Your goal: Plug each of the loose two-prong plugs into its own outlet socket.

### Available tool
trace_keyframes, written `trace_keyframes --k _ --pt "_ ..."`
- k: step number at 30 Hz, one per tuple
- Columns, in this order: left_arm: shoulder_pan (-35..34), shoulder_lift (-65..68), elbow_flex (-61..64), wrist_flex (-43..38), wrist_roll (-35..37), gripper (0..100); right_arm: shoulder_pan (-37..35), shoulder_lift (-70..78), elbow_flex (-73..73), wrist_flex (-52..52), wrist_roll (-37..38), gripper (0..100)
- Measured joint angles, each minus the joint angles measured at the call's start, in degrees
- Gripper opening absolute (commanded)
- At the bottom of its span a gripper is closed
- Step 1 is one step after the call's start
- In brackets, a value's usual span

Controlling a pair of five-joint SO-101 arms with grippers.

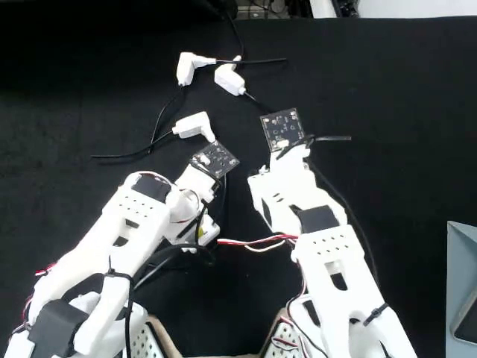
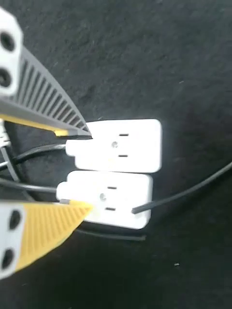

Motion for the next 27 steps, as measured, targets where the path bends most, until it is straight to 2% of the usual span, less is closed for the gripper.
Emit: trace_keyframes --k 8,13,17,22,27 --pt "-6.68 7.82 0.18 -9.32 -3.43 21 0.0 0.0 0.0 0.0 0.0 1.2" --pt "-13.45 19.25 -6.86 -9.58 -3.78 21 0.0 0.0 0.0 0.0 0.0 1.2" --pt "-16.0 25.58 -12.31 -9.32 -4.13 20 0.0 0.0 0.0 0.0 0.0 1.2" --pt "-16.53 26.55 -13.89 -9.23 -4.13 13 0.0 0.0 0.0 0.0 0.0 1.2" --pt "-17.05 23.38 -14.33 -8.0 -4.13 12 0.0 0.0 0.0 0.0 0.0 1.2"
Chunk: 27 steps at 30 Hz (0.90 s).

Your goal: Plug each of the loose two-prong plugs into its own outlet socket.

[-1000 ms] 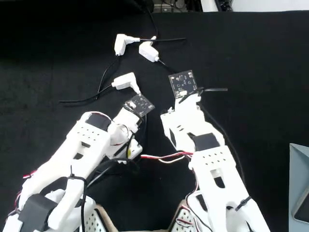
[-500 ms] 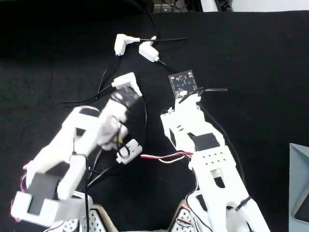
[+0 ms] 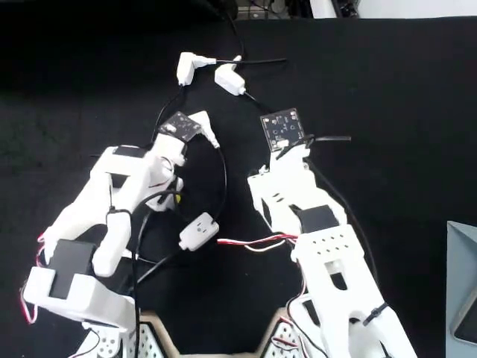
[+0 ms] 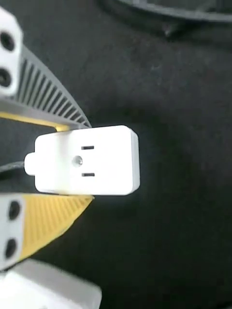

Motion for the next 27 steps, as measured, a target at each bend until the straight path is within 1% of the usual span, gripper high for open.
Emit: trace_keyframes --k 7,12,16,20,22,25,27 --pt "-3.87 -13.89 -0.88 5.1 0.0 12 0.0 0.0 0.0 0.0 0.0 1.2" --pt "-7.3 -22.24 -8.09 11.25 0.0 11 0.0 0.0 0.0 0.0 0.0 1.2" --pt "-8.18 -23.82 -17.32 18.11 -1.41 11 0.0 0.0 0.0 0.0 0.0 1.2" --pt "-8.18 -24.0 -23.74 21.98 -1.49 12 0.0 0.0 0.0 0.0 0.0 1.2" --pt "-8.18 -24.0 -25.41 23.56 -1.67 12 0.0 0.0 0.0 0.0 0.0 1.2" --pt "-7.91 -24.7 -25.93 25.58 -3.87 12 0.0 0.0 0.0 0.0 0.0 1.2" --pt "-6.51 -24.88 -25.93 27.69 -5.63 13 0.0 0.0 0.0 0.0 0.0 1.2"
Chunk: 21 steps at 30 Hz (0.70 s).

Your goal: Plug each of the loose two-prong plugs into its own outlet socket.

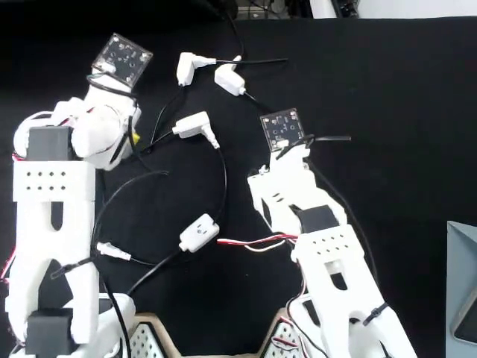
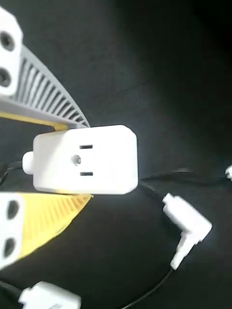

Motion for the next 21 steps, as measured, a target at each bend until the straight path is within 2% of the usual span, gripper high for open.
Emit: trace_keyframes --k 5,6,9,19,21 --pt "4.13 0.0 3.34 2.73 -1.93 31 0.0 0.0 0.0 0.0 0.0 1.2" --pt "5.1 0.0 5.45 2.73 -1.93 32 0.0 0.0 0.0 0.0 0.0 1.2" --pt "6.59 0.0 10.64 1.49 -1.05 31 0.0 0.0 0.0 0.0 0.0 1.2" --pt "5.1 -0.18 14.68 -3.08 -0.26 31 0.0 0.0 0.0 0.0 0.0 1.2" --pt "5.45 -0.18 17.93 -5.71 -0.26 27 0.0 0.0 0.0 0.0 0.0 1.2"
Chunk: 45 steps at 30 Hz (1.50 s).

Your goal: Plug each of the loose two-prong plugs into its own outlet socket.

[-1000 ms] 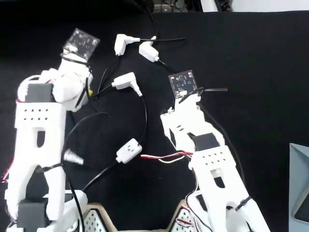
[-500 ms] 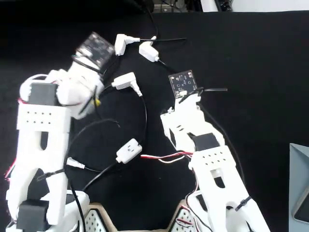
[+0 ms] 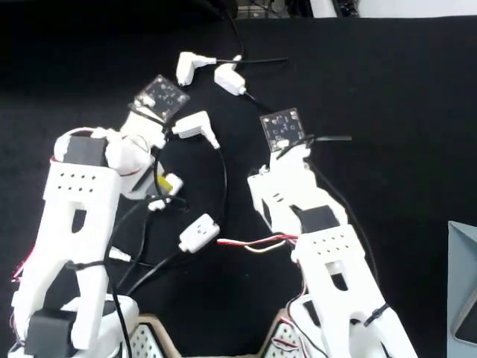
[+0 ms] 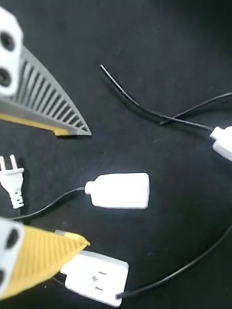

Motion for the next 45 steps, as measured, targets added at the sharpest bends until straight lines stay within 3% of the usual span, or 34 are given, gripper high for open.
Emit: trace_keyframes --k 4,9,18,22,28,34,39,42,45 --pt "1.32 0.0 8.62 -8.7 -0.18 20 0.0 0.0 0.0 0.0 0.0 1.2" --pt "2.81 0.0 17.58 -19.43 -0.18 20 0.0 0.0 0.0 0.0 0.0 1.2" --pt "8.97 0.0 25.76 -29.1 0.35 20 0.0 0.0 0.0 0.0 0.0 1.2" --pt "9.67 0.7 27.08 -32.35 2.37 26 0.0 0.0 0.0 0.0 0.0 1.2" --pt "8.26 11.78 22.77 -32.44 4.31 27 0.0 0.0 0.0 0.0 0.0 1.2" --pt "3.52 27.87 6.33 -22.59 4.57 18 0.0 0.0 0.0 0.0 0.0 1.2" --pt "1.32 32.35 -1.58 -19.34 4.57 15 0.0 0.0 0.0 0.0 0.0 1.2" --pt "1.05 32.35 -2.29 -19.08 4.57 18 0.0 0.0 0.0 0.0 0.0 1.2" --pt "0.97 31.82 -2.37 -18.73 5.54 28 0.0 0.0 0.0 0.0 0.0 1.2"
